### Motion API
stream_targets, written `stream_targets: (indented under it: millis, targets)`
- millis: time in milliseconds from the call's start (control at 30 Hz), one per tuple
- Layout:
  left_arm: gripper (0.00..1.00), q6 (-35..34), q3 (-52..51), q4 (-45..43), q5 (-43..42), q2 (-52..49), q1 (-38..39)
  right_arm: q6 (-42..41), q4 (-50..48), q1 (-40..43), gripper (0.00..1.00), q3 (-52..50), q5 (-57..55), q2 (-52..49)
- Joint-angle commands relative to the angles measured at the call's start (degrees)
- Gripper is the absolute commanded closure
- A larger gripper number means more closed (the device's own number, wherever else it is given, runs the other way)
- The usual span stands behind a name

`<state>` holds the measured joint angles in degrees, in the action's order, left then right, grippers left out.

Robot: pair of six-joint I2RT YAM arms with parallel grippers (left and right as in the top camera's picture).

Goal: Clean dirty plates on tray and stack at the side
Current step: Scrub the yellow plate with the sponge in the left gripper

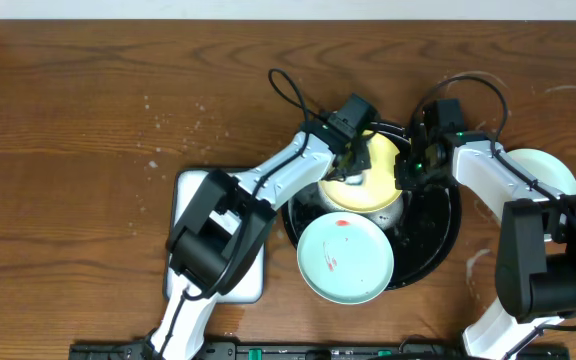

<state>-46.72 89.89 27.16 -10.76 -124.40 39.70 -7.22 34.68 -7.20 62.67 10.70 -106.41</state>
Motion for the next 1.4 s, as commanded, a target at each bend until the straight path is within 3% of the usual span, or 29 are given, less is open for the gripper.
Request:
stream_targets:
  millis: [0, 267, 367, 600, 800, 900, 1167, 1367]
  targets:
    - [0.92, -4.2, -0.8, 0.8, -9.1, -3.8, 3.9, 1.5, 1.1, -0.1, 0.99, -2.0, -3.6, -1.6]
    - [0.92, -1.9, -0.8, 8.0, -8.9, -3.8, 3.3, 1.5, 1.2, -0.1, 0.99, -2.0, -3.6, -1.6]
    - [0.92, -0.6, -0.8, 12.6, -3.3, -3.8, 0.9, 1.5, 1.2, -0.1, 0.99, -2.0, -3.6, -1.6]
    - [0.92, 4.6, -0.2, 14.1, 13.8, -3.8, -6.5, 1.5, 1.6, -0.2, 0.99, -2.0, -3.6, -1.6]
    - [0.92, 18.6, -0.1, 8.8, 22.9, -3.8, -6.4, 1.5, 1.5, -0.2, 0.99, -2.0, -3.8, -1.6]
    - [0.92, 18.4, -0.1, 6.7, 19.1, -3.8, -4.5, 1.5, 1.5, -0.3, 0.99, -2.0, -4.3, -1.6]
    - [0.92, 5.5, -0.1, 5.3, -2.4, -3.8, 1.7, 1.7, 1.5, -0.3, 0.99, -2.0, -4.5, -1.6]
    - [0.92, 7.7, -0.1, 3.0, -6.6, -3.8, 4.8, 1.7, 1.6, -0.3, 0.99, -2.0, -4.5, -1.6]
